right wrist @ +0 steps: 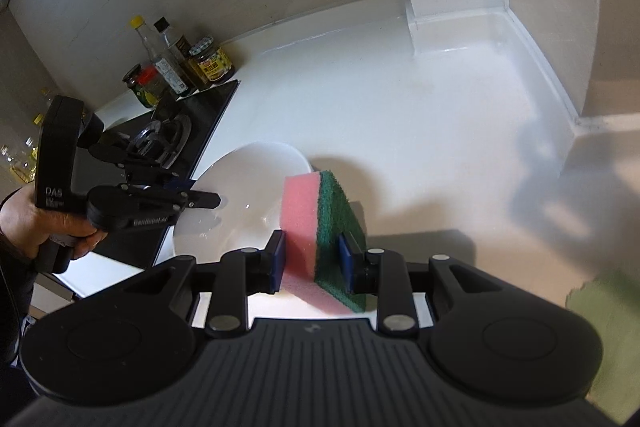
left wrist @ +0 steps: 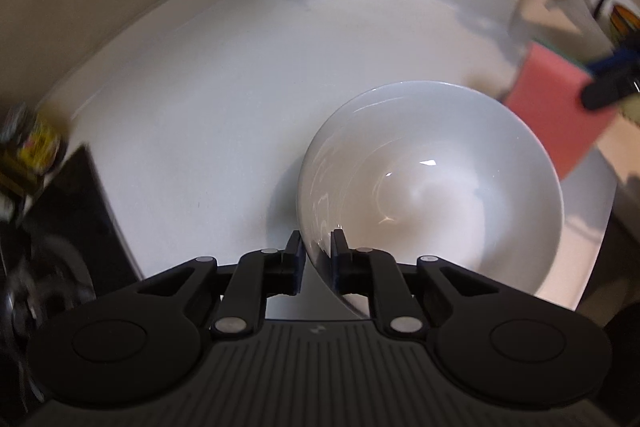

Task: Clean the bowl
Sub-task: 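Hold the bowl rim with the left gripper while the right gripper keeps scrubbing the outer wall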

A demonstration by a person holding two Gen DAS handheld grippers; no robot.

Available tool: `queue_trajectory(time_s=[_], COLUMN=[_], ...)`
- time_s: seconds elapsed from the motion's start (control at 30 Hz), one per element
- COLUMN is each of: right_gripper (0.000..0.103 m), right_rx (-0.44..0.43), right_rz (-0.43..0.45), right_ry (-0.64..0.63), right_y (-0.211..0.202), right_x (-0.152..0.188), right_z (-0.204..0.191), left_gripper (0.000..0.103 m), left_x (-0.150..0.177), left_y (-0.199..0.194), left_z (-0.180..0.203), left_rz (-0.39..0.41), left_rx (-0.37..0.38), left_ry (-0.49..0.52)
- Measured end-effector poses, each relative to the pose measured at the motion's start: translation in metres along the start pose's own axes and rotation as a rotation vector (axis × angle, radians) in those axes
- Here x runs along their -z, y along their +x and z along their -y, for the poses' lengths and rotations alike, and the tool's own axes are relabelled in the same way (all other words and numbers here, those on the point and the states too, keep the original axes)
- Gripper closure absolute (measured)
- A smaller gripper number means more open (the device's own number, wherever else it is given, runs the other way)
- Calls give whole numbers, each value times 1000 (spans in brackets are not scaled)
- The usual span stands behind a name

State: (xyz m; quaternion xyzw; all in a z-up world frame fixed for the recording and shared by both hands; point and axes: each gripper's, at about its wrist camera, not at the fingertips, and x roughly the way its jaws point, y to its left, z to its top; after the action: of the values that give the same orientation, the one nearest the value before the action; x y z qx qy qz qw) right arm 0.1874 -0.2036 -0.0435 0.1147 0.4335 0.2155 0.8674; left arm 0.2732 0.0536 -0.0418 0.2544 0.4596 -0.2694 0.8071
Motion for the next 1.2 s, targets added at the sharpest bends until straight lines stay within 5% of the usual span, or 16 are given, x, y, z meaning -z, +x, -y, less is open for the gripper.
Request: queue_trajectory(time_s=[0.1, 0.53, 0.63, 0.77, 0.9, 0.97, 1.2], right_gripper=[79, 79, 79, 79, 79, 79, 79], right_rx=[22, -2, 5, -9, -17, -29, -15], right_rz=[19, 56, 66, 71, 68, 58, 38], right_ry=[-8, 49, 53, 72, 88, 89, 37], right_y=[7, 19, 20, 16, 9, 6, 5], right_x=[-12, -25, -23, -13, 0, 6, -6], right_z=[1, 25, 24, 23, 21, 18, 21], left_gripper=[86, 83, 83, 79, 83, 88, 86], left_x=[-7, -12, -13, 0, 14, 15, -2], left_y=[3, 8, 8, -1, -7, -6, 5], left_z=[3, 13, 10, 7, 9, 10, 12], left_rz=[6, 58, 55, 19, 26, 42, 82], left_rx=[18, 64, 60, -30, -42, -36, 50], left_ry=[133, 322, 222, -62, -169, -141, 220])
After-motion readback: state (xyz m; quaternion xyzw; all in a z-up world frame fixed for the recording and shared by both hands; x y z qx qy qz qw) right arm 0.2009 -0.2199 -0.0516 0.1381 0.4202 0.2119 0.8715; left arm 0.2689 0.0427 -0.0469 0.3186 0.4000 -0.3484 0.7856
